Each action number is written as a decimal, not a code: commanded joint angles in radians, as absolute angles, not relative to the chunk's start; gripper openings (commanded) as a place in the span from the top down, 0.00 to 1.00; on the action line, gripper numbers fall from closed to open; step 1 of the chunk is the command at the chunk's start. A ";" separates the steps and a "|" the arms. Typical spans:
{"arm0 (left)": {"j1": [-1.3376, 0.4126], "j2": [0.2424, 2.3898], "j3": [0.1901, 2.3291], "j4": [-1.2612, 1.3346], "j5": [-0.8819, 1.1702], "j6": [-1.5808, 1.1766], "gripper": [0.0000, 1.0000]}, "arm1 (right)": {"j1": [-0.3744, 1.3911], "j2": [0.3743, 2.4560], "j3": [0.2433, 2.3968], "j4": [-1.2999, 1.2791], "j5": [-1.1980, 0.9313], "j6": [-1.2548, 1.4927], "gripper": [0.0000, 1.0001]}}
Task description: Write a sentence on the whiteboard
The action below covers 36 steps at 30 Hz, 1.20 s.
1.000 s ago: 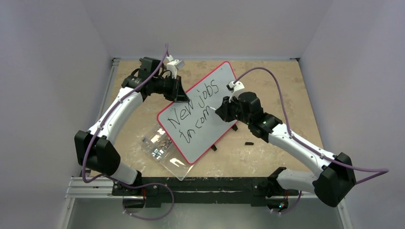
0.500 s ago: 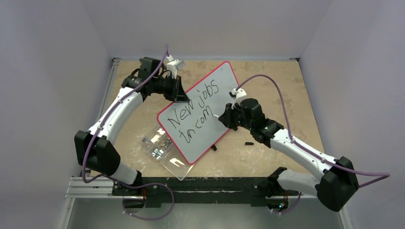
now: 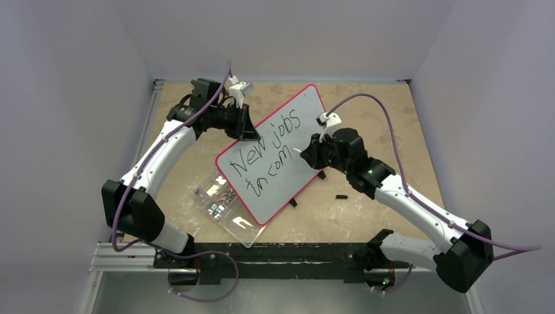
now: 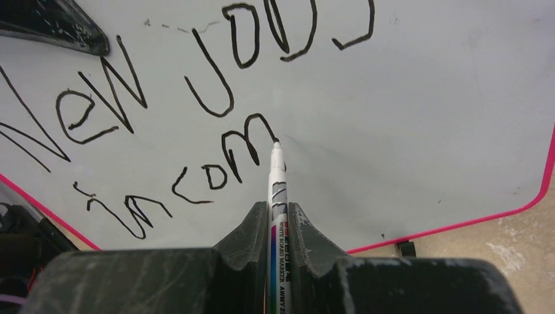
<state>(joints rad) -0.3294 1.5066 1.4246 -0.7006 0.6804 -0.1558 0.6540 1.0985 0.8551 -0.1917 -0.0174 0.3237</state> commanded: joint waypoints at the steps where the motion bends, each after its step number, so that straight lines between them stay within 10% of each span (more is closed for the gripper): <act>1: -0.330 1.468 1.440 -0.670 0.598 -0.097 1.00 | 0.650 1.112 0.930 -0.164 0.021 0.296 1.00; 36: -0.330 1.472 1.442 -0.670 0.602 -0.098 1.00 | 0.638 1.124 0.871 -0.229 0.004 0.326 1.00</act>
<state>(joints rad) -0.3298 1.5051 1.4246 -0.7033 0.6773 -0.1566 0.6403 1.1561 0.8467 -0.2100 0.0193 0.3191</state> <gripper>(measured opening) 0.048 0.094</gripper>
